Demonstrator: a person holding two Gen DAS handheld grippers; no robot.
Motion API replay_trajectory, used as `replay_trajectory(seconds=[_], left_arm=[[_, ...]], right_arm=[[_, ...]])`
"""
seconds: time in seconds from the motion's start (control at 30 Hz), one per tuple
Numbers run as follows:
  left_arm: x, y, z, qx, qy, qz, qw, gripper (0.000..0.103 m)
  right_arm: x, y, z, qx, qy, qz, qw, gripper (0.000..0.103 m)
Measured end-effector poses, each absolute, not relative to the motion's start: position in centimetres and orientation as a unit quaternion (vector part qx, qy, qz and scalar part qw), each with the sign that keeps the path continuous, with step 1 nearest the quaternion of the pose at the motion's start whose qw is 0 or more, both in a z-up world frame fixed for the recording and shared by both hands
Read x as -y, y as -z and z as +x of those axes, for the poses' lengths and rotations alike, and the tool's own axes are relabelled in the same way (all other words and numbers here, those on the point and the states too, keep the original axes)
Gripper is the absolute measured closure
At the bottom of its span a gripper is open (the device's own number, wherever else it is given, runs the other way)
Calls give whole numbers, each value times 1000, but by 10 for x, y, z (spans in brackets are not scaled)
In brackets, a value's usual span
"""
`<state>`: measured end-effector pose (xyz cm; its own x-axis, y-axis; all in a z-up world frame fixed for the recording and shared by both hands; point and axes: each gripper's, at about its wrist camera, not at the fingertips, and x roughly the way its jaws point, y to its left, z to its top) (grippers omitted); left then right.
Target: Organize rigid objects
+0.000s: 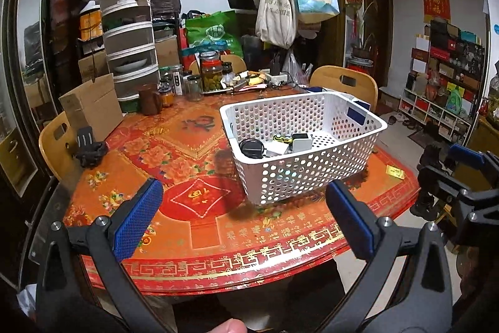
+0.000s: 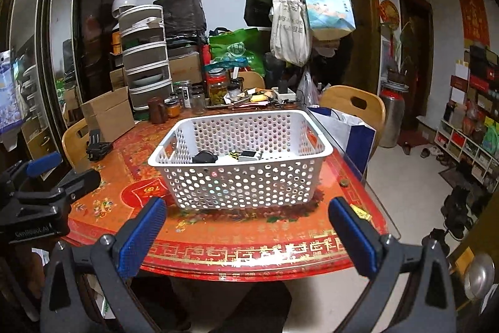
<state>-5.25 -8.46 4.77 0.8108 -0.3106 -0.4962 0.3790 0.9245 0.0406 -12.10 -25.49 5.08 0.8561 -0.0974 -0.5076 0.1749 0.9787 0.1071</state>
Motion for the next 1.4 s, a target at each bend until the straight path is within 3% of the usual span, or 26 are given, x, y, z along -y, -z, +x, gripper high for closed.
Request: replay_trajectory(seconds=[1.4], left_arm=[[78, -47, -43, -259, 184, 60, 946, 0]], right_arm=[[248, -51, -128, -257, 60, 55, 963, 0]])
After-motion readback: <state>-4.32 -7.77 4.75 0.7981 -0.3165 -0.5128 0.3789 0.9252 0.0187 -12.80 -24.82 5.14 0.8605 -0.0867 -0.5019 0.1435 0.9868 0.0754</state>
